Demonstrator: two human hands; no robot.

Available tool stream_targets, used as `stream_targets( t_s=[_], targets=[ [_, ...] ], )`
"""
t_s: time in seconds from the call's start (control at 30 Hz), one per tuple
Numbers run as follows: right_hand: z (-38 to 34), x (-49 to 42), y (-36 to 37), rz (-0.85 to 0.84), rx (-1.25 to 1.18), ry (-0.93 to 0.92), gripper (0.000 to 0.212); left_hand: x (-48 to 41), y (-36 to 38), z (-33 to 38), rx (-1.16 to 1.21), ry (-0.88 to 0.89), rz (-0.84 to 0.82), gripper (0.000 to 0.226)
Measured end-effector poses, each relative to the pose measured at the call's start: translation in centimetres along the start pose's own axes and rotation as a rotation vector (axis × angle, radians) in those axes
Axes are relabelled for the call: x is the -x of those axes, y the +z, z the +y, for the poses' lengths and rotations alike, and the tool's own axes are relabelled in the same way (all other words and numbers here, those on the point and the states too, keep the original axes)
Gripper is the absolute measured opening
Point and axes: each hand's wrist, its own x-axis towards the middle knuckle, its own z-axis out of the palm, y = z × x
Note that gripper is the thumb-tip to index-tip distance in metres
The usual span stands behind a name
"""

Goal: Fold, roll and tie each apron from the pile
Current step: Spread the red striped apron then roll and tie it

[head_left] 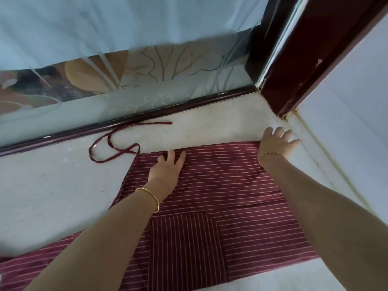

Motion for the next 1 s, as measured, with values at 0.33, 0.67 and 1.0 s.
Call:
stream_targets(
  t_s=[0.33, 0.67, 1.0],
  targets=[
    [-6.0, 10.2, 5.0, -0.006, -0.271, -0.605, 0.06, 4.0, 3.2, -1.4, -0.029, -0.083, 0.147, 0.066],
    [-2.5, 15.5, 5.7, 0.065, -0.335, -0.563, 0.052, 12.5, 5.6, -3.4, 0.124, -0.06, 0.279, 0.038],
    [-1.0, 23.2, 8.1, 0.064, -0.379, -0.707, 0.044, 17.7, 7.8, 2.0, -0.054, 0.482, -0.069, 0.071]
  ],
)
